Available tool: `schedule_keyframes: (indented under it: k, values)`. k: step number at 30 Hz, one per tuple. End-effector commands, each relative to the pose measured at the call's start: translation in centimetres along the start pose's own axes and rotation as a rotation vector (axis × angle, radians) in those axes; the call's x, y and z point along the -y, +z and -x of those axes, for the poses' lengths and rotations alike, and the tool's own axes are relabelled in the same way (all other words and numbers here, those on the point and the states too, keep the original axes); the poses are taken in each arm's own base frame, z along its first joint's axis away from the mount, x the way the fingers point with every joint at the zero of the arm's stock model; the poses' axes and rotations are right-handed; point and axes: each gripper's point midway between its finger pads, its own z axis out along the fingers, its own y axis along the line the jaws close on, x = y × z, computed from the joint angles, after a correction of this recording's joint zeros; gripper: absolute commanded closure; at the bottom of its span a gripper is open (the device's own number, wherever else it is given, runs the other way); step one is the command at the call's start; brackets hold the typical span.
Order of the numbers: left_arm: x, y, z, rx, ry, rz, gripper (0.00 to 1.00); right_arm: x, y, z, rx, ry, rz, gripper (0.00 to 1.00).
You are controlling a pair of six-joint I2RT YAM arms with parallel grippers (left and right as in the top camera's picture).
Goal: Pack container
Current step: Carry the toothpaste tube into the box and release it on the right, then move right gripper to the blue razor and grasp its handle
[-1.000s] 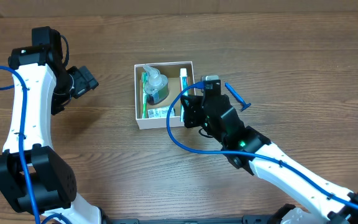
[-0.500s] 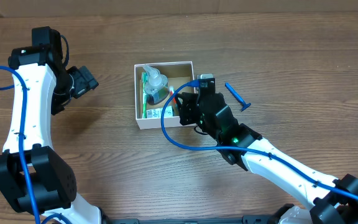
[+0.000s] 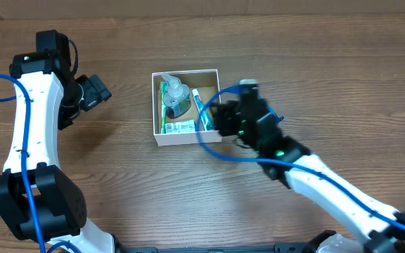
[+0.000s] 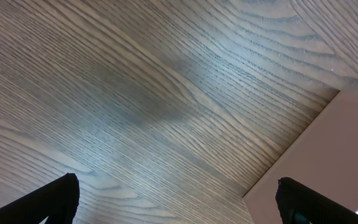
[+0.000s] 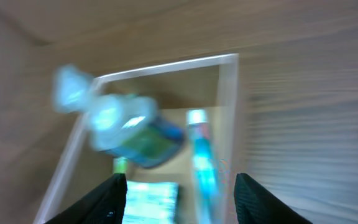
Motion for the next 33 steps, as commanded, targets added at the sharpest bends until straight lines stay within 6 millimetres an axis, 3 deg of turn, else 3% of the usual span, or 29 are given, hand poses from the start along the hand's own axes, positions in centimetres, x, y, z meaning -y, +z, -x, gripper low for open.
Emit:
schedule_keyframes:
  k: [1, 5, 10, 15, 17, 24, 29, 33]
  values:
    - [0.0, -1.7, 0.5, 0.046, -0.014, -0.021, 0.0, 2.1, -3.5, 4.5, 0.096, -0.097, -0.05, 0.43]
    - [0.0, -1.7, 0.5, 0.046, -0.014, -0.021, 0.0, 5.8, -5.0, 4.9, 0.067, -0.235, -0.158, 0.38]
    - [0.0, -1.7, 0.5, 0.046, -0.014, -0.021, 0.0, 13.3, -5.6, 3.8, -0.023, -0.225, -0.409, 0.25]
    - [0.0, -1.7, 0.5, 0.046, -0.014, -0.021, 0.0, 17.3, -4.2, 2.3, -0.096, -0.174, -0.483, 0.21]
    - [0.1, -1.7, 0.5, 0.046, -0.014, -0.021, 0.0, 18.5, -2.9, 1.4, -0.135, -0.204, -0.495, 0.14]
    - [0.0, -1.7, 0.5, 0.046, -0.014, -0.021, 0.0, 19.1, 1.8, -2.6, -0.288, -0.413, -0.368, 0.1]
    - [0.0, -1.7, 0.5, 0.046, -0.014, -0.021, 0.0, 20.2, 3.4, -4.9, -0.346, -0.421, -0.355, 0.1]
    - [0.0, -1.7, 0.5, 0.046, -0.014, -0.021, 0.0, 19.7, 4.5, -5.8, -0.357, -0.431, -0.29, 0.13]
